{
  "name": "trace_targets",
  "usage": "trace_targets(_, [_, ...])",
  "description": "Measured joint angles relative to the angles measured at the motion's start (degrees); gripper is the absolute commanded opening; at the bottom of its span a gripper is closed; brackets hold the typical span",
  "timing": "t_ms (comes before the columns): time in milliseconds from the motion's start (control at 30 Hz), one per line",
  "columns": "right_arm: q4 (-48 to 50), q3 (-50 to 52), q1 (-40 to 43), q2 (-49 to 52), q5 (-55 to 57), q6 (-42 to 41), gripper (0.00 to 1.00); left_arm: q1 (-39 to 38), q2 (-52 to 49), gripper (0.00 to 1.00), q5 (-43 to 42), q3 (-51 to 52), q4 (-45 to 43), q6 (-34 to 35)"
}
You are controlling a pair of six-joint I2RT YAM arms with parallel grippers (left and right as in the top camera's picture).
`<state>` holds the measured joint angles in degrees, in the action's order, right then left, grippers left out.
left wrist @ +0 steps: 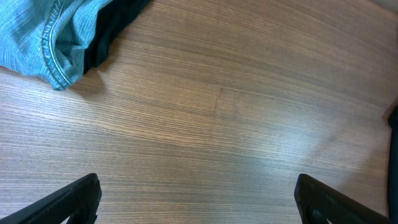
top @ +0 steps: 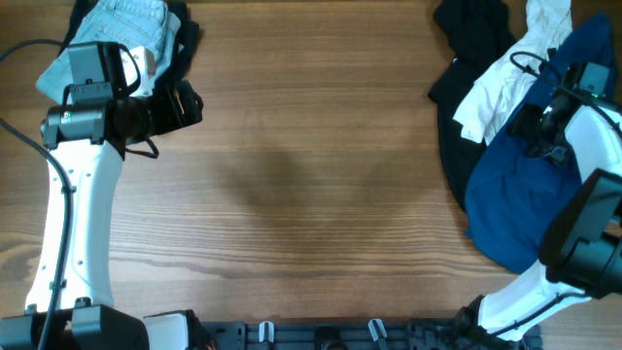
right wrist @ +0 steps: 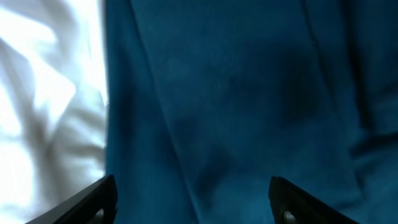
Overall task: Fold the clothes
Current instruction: 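Reach the right gripper to the teal polo shirt on the pile, then close the right gripper on the teal polo shirt fabric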
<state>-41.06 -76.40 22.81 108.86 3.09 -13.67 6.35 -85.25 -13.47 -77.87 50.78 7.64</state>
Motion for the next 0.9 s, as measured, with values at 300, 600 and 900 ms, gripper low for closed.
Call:
trace_targets(300, [1.62, 0.0, 0.22, 2.27, 1.49, 0.09, 0.64, 0.0, 0.0, 1.0, 0.0, 0.0, 0.0, 0.0])
trace_targets(600, [3.32, 0.2, 0.76, 2.6, 2.19, 0.96, 0.6, 0.0, 0.0, 1.0, 0.0, 0.0, 0.02, 0.02])
trace_targets(900, [4.35, 0.31, 0.76, 5.4, 1.46, 1.66, 0.4, 0.0, 0.0, 1.0, 0.0, 0.0, 0.28, 0.02])
